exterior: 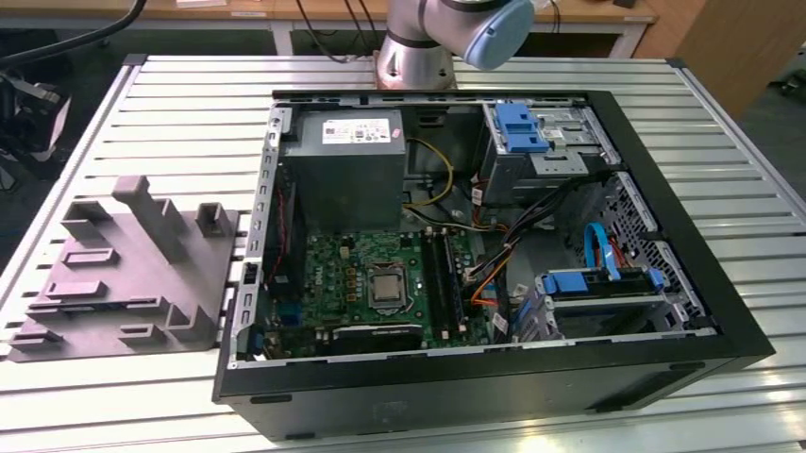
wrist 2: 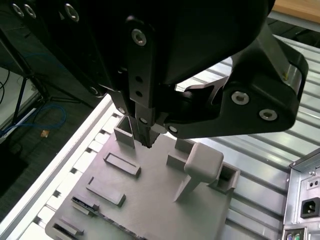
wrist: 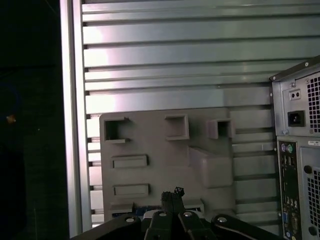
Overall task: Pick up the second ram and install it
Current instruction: 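Reach for the second ram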
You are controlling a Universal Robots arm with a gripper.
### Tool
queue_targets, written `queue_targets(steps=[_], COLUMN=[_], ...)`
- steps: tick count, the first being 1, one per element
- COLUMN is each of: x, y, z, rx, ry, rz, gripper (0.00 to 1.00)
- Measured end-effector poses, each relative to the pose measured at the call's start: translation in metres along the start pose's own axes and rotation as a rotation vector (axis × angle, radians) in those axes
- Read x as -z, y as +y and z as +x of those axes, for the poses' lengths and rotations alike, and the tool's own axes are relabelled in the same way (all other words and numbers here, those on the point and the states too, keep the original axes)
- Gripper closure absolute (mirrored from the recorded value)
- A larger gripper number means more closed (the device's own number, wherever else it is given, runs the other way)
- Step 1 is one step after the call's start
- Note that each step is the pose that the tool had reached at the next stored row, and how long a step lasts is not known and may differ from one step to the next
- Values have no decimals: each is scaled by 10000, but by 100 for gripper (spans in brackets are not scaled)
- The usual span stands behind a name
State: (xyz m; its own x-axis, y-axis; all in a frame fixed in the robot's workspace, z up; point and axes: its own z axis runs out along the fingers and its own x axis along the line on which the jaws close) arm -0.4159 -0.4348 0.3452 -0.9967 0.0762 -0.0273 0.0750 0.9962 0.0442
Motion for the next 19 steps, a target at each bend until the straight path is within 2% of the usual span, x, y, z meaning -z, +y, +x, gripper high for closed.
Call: queue_targets(steps=[11, 19], x=[-92, -136], y=[-97, -236], z=[60, 74], rx=[1, 1], ry=[-1, -2], rz=[9, 22], gripper=[90, 90])
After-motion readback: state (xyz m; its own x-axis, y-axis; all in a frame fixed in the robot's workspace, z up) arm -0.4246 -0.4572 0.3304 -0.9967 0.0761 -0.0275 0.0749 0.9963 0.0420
